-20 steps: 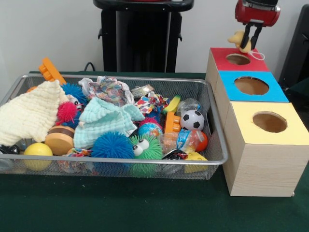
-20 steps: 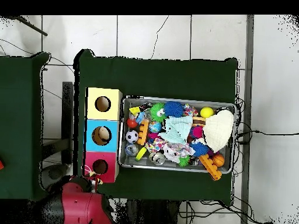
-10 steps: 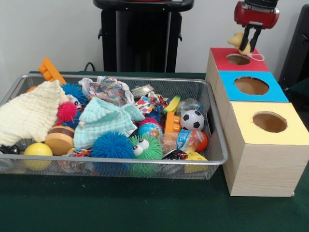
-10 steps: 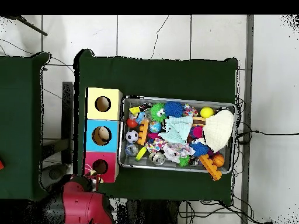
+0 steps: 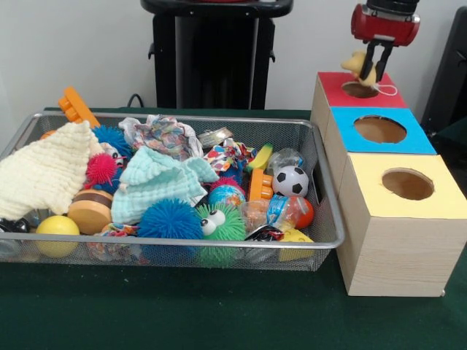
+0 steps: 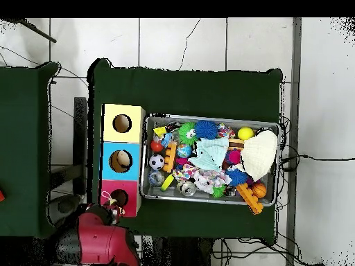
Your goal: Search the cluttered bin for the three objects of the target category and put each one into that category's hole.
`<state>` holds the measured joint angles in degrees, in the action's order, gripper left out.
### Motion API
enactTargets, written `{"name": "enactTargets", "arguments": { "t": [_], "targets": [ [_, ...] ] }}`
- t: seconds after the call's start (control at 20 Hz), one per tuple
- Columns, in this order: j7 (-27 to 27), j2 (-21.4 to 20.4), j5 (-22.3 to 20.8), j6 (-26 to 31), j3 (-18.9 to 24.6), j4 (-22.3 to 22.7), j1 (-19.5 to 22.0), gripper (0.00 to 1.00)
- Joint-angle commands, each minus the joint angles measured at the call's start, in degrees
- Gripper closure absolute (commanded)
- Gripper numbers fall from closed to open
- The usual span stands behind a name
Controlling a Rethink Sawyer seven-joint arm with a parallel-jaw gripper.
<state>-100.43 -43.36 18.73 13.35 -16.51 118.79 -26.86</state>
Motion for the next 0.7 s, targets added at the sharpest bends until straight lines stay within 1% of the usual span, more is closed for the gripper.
{"name": "enactTargets", "arguments": {
  "t": [0.05, 0.3, 0.7],
  "targets": [
    [-12.9, 4.5, 1.1, -7.7, 6.7, -0.5, 3.5, 1.0],
    [-12.8, 5.9, 0.6, -9.6, 7.2, -0.4, 4.0, 1.0],
    [-12.9, 7.4, 1.4, -10.1, 6.8, -1.4, 3.3, 1.0]
  ]
}}
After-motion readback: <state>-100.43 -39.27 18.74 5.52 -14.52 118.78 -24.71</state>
